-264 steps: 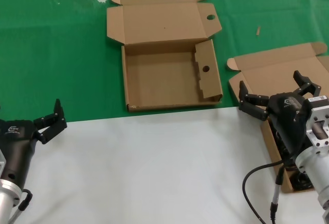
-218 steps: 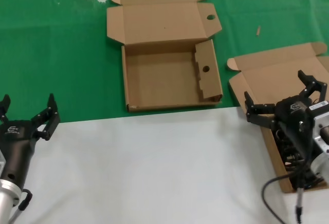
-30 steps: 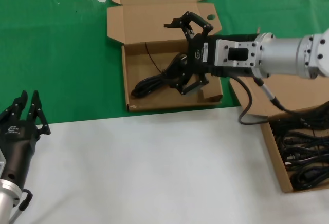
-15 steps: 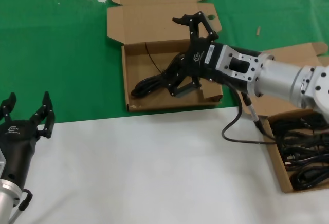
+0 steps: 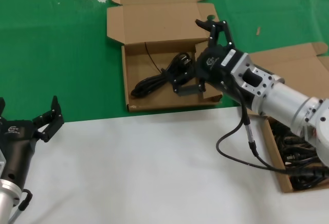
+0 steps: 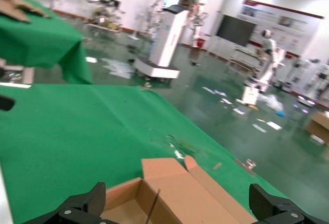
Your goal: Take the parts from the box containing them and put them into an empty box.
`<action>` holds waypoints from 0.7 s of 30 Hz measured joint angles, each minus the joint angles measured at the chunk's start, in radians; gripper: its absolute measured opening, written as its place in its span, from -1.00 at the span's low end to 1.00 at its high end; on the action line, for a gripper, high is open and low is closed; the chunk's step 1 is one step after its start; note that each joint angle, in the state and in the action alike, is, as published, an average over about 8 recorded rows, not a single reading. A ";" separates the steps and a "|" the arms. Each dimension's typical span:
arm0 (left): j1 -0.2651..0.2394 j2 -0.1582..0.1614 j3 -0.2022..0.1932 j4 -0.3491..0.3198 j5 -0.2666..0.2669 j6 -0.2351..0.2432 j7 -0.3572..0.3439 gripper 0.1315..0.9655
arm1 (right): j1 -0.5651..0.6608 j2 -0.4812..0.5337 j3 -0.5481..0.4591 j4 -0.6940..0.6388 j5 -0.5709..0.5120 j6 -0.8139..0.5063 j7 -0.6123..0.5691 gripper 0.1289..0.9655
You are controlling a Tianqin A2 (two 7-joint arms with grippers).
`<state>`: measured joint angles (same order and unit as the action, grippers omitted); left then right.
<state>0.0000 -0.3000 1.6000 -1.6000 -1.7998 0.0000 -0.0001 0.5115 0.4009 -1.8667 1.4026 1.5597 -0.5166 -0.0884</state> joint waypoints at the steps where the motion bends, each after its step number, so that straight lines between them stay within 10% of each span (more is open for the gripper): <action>1: 0.000 0.000 0.000 0.000 0.000 0.000 0.000 0.34 | -0.013 -0.003 0.007 0.005 0.006 0.013 0.002 1.00; 21: 0.000 0.000 0.000 0.000 0.000 0.000 0.000 0.96 | -0.272 -0.054 0.142 0.105 0.128 0.274 0.047 1.00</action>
<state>0.0000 -0.3000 1.6000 -1.6000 -1.7999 0.0000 -0.0001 0.2400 0.3473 -1.7251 1.5074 1.6873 -0.2424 -0.0416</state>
